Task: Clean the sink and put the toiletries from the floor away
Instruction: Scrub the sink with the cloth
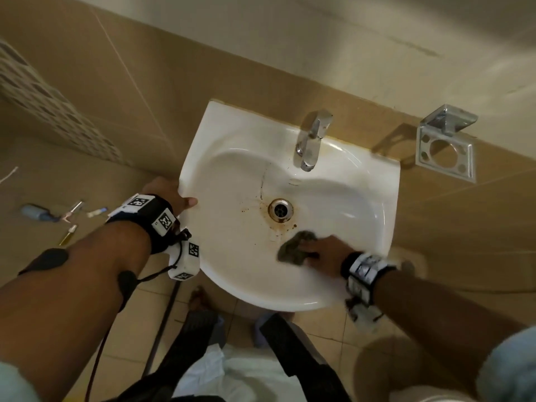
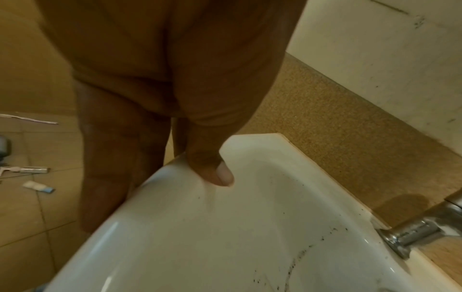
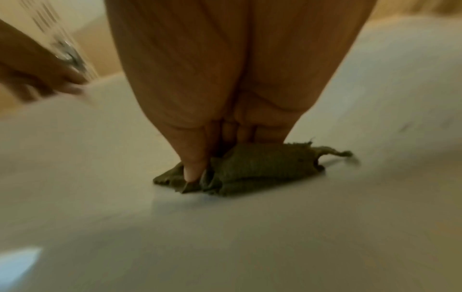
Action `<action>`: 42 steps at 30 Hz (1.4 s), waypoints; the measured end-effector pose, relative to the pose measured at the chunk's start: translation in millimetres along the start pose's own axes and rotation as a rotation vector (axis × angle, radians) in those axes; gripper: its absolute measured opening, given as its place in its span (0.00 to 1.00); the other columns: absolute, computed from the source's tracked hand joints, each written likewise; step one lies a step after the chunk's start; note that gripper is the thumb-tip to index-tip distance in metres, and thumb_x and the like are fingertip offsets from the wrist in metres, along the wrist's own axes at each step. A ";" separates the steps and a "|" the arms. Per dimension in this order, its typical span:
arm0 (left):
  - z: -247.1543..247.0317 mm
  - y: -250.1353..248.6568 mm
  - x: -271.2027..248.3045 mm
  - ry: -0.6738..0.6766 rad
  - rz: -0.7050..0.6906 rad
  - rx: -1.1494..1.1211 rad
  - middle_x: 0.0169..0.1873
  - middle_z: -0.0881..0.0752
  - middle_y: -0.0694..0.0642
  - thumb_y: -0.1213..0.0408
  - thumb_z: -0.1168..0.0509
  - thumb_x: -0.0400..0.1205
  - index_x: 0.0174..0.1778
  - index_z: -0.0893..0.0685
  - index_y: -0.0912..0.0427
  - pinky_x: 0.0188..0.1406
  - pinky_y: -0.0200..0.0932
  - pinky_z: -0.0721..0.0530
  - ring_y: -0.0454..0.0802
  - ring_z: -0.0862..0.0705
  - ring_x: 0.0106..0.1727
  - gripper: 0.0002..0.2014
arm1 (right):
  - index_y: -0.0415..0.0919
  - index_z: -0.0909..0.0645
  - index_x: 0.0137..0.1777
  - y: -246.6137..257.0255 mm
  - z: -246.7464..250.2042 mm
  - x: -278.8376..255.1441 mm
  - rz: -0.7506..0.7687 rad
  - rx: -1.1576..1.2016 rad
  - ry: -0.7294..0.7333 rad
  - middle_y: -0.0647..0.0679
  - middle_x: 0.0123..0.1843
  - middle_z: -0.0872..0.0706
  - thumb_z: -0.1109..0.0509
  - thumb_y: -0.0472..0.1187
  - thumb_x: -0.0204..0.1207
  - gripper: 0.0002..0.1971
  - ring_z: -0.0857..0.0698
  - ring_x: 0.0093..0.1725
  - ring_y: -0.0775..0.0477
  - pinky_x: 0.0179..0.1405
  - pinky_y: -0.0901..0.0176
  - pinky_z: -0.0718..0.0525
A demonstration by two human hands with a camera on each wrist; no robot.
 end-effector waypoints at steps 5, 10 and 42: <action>9.0 -9.9 -8.9 0.019 -0.036 0.098 0.60 0.11 0.63 0.48 0.24 0.76 0.69 0.16 0.61 0.65 0.58 0.16 0.64 0.13 0.61 0.29 | 0.52 0.23 0.78 72.8 -36.7 -22.2 0.179 0.153 -0.029 0.44 0.74 0.18 0.38 0.35 0.84 0.24 0.22 0.75 0.43 0.78 0.61 0.35; 10.6 -19.5 -20.6 0.020 -0.041 0.098 0.66 0.14 0.66 0.54 0.25 0.79 0.72 0.19 0.64 0.70 0.58 0.20 0.65 0.16 0.66 0.28 | 0.54 0.14 0.68 29.1 27.2 -24.8 0.111 0.261 -0.239 0.53 0.67 0.12 0.37 0.29 0.81 0.24 0.17 0.68 0.51 0.66 0.72 0.32; 13.4 -24.2 -21.2 0.019 -0.075 0.191 0.67 0.16 0.65 0.49 0.28 0.81 0.72 0.20 0.65 0.69 0.52 0.22 0.63 0.18 0.68 0.29 | 0.37 0.23 0.76 79.1 36.7 68.5 -0.157 0.163 -0.125 0.40 0.75 0.21 0.37 0.43 0.86 0.21 0.22 0.75 0.38 0.73 0.54 0.26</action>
Point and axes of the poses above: each hand's wrist, its own x-axis towards the middle knuckle, its own z-axis out of the back of the hand, y = z × x, the point moved 6 cm from there along x, towards the middle knuckle
